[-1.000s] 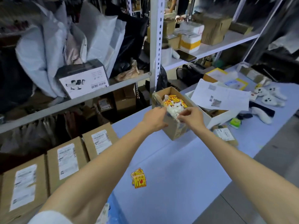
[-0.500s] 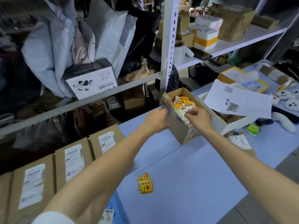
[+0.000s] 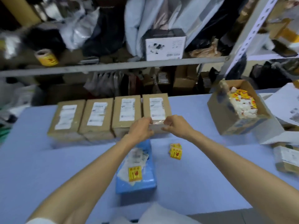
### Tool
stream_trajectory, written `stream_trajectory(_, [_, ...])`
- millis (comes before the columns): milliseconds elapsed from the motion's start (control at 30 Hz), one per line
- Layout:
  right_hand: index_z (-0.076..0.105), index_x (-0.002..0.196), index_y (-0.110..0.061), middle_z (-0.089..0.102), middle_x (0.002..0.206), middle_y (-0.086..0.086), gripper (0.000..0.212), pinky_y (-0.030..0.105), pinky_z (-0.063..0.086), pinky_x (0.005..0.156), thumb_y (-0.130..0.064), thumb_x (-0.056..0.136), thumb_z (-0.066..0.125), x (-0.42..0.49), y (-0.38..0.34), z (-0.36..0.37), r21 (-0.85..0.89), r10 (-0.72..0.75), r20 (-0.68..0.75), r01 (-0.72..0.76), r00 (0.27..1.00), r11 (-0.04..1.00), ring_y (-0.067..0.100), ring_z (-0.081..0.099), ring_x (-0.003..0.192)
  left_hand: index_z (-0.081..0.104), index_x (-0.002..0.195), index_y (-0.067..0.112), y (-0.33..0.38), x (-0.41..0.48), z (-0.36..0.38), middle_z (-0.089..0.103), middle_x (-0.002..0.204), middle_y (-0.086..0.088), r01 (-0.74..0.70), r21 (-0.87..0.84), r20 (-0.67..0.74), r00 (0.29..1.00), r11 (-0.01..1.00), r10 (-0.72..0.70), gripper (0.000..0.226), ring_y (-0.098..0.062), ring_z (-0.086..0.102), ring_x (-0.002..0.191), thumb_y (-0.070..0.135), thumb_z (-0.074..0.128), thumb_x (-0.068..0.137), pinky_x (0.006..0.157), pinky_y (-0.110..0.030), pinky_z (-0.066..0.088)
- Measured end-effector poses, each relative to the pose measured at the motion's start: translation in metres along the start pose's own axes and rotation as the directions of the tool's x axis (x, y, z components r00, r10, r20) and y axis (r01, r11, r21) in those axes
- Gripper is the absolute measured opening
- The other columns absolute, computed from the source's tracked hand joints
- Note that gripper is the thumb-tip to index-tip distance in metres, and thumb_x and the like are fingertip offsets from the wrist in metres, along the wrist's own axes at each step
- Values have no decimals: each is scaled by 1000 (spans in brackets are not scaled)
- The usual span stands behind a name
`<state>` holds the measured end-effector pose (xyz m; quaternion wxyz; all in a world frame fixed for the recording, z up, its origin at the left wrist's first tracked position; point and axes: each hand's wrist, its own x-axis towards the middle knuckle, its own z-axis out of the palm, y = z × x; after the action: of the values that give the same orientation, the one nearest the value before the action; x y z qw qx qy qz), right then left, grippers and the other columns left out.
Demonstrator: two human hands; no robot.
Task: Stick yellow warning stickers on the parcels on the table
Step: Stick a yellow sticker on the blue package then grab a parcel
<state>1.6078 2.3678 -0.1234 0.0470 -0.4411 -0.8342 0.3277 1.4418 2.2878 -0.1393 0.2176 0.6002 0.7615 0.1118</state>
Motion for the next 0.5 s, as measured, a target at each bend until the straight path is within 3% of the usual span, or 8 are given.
stream_trajectory(67, [67,101,-5,69,104,11,29,35,49,80,-26,81,71,-4,-10,25,-13,-46,69,47,997,999,27,62,97,57,96,14,-26,-26,5,63,101,-8,62,-55,-8,998,997,-62,24,-31,60,98,21,67,75,75,-35,46])
stream_trajectory(233, [63,103,-3,66,101,11,36,38,50,80,-29,81,73,-16,-16,80,-10,-23,172,25,985,1000,27,62,93,56,117,14,-76,-74,30,53,121,-7,197,-101,-42,978,975,-202,40,-25,50,117,22,69,79,90,-33,42])
stream_trajectory(367, [54,113,-6,62,105,8,45,32,44,74,-27,80,75,-31,-13,113,55,55,138,-63,989,997,26,61,96,46,129,10,-91,-102,53,36,132,-9,307,-336,-83,932,890,-353,57,-27,36,125,17,74,79,99,-31,35])
stream_trajectory(500, [45,126,-8,61,117,9,62,25,46,67,-22,77,79,-48,-7,139,220,172,171,-208,970,953,19,59,92,36,137,13,-98,-122,72,32,136,-4,300,-545,-82,911,783,-405,73,-22,47,122,10,76,76,95,-23,38])
